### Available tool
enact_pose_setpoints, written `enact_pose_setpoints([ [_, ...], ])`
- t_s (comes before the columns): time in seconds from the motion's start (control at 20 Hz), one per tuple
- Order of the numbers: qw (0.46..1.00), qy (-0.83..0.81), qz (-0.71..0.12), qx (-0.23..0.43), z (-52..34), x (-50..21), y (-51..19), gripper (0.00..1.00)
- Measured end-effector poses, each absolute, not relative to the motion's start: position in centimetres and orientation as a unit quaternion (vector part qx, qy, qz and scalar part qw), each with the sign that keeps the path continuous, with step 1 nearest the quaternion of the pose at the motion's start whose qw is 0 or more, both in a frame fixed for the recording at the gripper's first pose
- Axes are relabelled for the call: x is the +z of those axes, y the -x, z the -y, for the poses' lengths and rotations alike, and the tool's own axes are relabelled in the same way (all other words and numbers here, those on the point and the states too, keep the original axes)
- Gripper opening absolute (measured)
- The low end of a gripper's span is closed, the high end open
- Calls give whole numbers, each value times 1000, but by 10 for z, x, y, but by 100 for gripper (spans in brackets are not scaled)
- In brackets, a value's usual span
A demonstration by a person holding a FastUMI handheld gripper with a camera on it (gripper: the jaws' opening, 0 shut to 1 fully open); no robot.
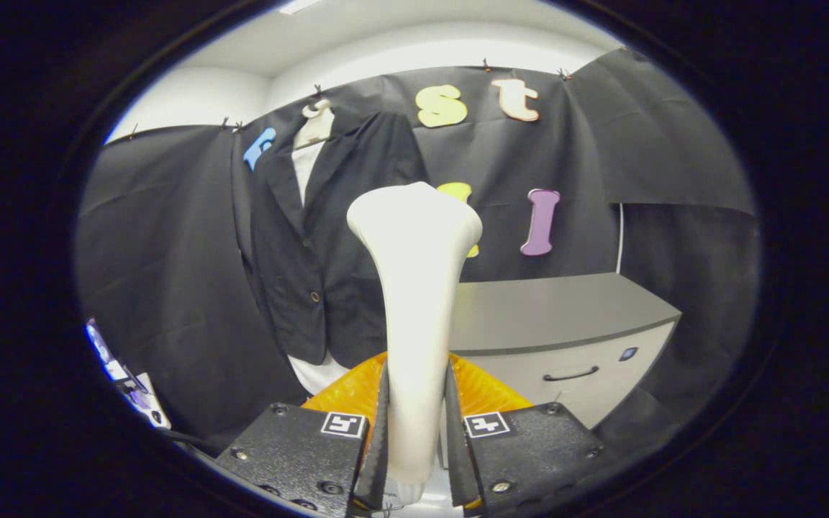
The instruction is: Iron the clothes twice with a garment steamer, once on the left side and once on the right side.
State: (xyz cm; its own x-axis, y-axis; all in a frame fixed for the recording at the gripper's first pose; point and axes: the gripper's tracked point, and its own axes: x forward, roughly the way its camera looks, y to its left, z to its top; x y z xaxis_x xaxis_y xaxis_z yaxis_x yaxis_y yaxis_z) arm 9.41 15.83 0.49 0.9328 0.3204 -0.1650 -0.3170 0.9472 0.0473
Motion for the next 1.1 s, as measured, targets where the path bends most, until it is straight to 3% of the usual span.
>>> enact_pose_setpoints([
  [0.6, 990, -28, -76, 111, 29, -38, -43, 37],
  [1.1, 989, -41, -118, 75, 83, -100, -1, 37],
])
